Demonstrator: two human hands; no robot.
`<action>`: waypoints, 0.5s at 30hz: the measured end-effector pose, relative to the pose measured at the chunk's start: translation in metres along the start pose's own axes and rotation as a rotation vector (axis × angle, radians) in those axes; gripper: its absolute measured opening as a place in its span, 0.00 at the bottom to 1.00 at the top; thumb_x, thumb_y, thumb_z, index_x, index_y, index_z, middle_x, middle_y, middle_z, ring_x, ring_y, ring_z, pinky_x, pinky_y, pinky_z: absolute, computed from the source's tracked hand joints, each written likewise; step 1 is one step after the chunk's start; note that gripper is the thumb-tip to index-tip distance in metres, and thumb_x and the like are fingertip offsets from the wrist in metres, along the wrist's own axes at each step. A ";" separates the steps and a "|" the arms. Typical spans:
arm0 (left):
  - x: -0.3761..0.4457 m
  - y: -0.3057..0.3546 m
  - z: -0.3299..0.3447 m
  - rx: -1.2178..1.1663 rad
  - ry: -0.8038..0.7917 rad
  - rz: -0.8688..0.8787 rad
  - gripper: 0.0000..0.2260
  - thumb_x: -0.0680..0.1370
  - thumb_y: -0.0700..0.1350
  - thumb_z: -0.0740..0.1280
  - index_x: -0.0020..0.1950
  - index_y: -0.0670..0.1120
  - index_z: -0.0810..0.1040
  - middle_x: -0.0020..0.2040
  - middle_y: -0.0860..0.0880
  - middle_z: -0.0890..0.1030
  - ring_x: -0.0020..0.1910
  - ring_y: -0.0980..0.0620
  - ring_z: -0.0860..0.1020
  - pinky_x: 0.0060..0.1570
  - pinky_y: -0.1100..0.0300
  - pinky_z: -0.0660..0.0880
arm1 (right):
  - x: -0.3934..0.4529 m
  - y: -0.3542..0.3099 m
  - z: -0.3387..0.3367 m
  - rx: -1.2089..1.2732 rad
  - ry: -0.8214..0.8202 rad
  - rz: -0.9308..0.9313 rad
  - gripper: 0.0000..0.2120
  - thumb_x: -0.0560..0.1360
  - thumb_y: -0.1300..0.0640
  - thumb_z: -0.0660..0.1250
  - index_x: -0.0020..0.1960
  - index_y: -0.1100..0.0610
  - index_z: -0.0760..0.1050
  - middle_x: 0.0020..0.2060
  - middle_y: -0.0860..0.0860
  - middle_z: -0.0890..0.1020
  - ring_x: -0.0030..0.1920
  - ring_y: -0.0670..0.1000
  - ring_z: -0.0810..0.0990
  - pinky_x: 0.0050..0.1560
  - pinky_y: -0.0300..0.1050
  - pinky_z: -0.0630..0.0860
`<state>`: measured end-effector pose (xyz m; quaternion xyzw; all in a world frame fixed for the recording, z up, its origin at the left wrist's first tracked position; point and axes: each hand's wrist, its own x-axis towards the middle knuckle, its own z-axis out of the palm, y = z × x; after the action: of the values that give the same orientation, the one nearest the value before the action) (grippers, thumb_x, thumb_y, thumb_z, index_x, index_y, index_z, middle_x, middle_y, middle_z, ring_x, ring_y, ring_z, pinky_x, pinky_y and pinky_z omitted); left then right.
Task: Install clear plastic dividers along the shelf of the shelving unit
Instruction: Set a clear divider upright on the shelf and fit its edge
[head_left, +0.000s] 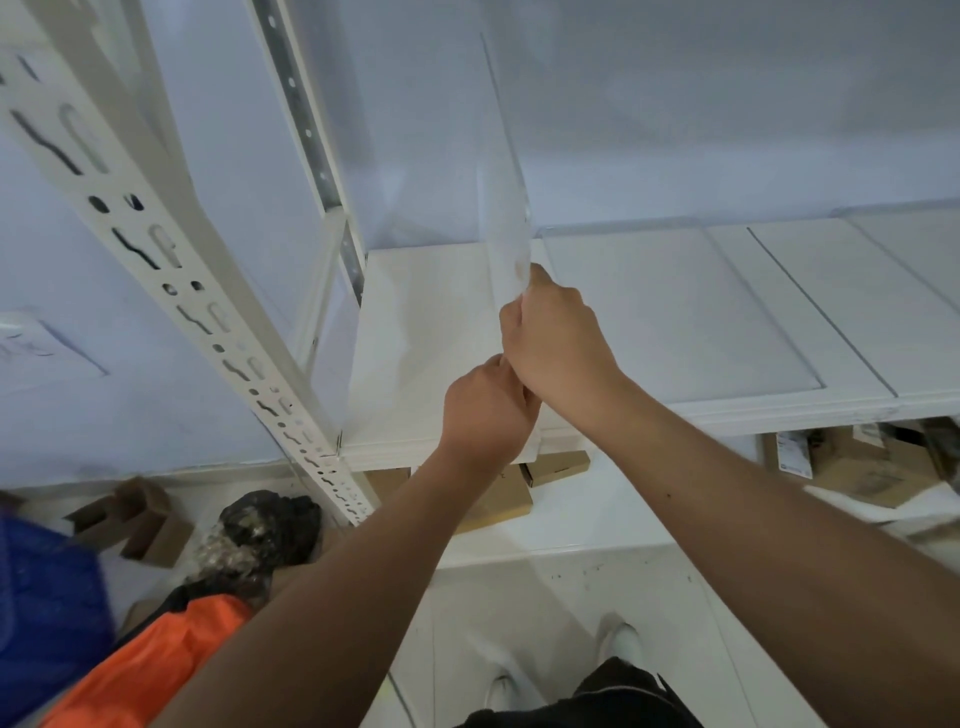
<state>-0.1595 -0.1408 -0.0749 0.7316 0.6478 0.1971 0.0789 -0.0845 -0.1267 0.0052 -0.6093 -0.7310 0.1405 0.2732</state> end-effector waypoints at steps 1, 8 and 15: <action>-0.001 0.002 -0.002 0.009 -0.026 -0.026 0.12 0.77 0.40 0.56 0.33 0.46 0.61 0.27 0.54 0.61 0.27 0.51 0.65 0.25 0.62 0.55 | -0.001 0.000 -0.001 0.009 -0.001 -0.005 0.11 0.80 0.60 0.54 0.59 0.63 0.69 0.31 0.49 0.69 0.37 0.57 0.76 0.37 0.49 0.73; -0.014 0.046 -0.043 0.077 -0.519 0.063 0.07 0.80 0.43 0.54 0.47 0.44 0.70 0.36 0.49 0.71 0.38 0.48 0.75 0.36 0.57 0.69 | 0.005 0.018 -0.020 -0.015 -0.209 -0.127 0.16 0.81 0.49 0.54 0.60 0.59 0.68 0.38 0.53 0.80 0.40 0.56 0.80 0.40 0.49 0.75; 0.057 0.115 -0.038 0.307 -0.300 0.273 0.16 0.80 0.43 0.53 0.65 0.38 0.70 0.65 0.38 0.71 0.54 0.44 0.72 0.52 0.51 0.68 | 0.037 0.078 -0.099 -0.135 -0.252 -0.227 0.16 0.80 0.46 0.58 0.60 0.51 0.78 0.56 0.49 0.83 0.57 0.51 0.79 0.58 0.49 0.73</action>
<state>-0.0644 -0.1078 0.0127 0.8367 0.5465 -0.0056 0.0351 0.0315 -0.0868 0.0518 -0.5174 -0.8314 0.1345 0.1519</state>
